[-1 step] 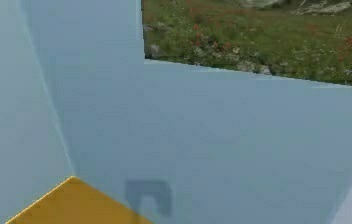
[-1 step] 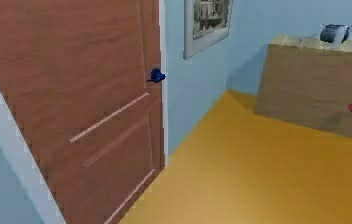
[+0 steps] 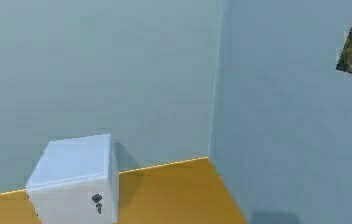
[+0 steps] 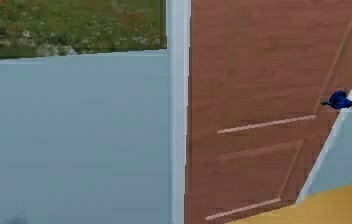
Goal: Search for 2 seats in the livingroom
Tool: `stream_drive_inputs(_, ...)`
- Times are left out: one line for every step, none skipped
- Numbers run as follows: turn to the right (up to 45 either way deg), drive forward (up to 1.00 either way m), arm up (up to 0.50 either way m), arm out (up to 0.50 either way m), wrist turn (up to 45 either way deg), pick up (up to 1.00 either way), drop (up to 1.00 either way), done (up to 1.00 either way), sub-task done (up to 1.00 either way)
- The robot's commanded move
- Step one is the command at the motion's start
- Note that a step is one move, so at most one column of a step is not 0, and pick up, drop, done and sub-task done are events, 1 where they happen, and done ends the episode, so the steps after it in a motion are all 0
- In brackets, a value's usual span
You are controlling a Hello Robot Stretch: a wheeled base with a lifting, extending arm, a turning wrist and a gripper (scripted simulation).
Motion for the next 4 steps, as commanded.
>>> stream_drive_inputs(-45.0, 0.00, 0.00, 0.00, 0.0, 0.00, 0.00, 0.00, 0.00)
stream_drive_inputs(-45.0, 0.00, 0.00, 0.00, 0.0, 0.00, 0.00, 0.00, 0.00)
stream_drive_inputs(-15.0, 0.00, 0.00, 0.00, 0.0, 0.00, 0.00, 0.00, 0.00)
stream_drive_inputs(0.0, 1.00, 0.00, 0.00, 0.0, 0.00, 0.00, 0.00, 0.00)
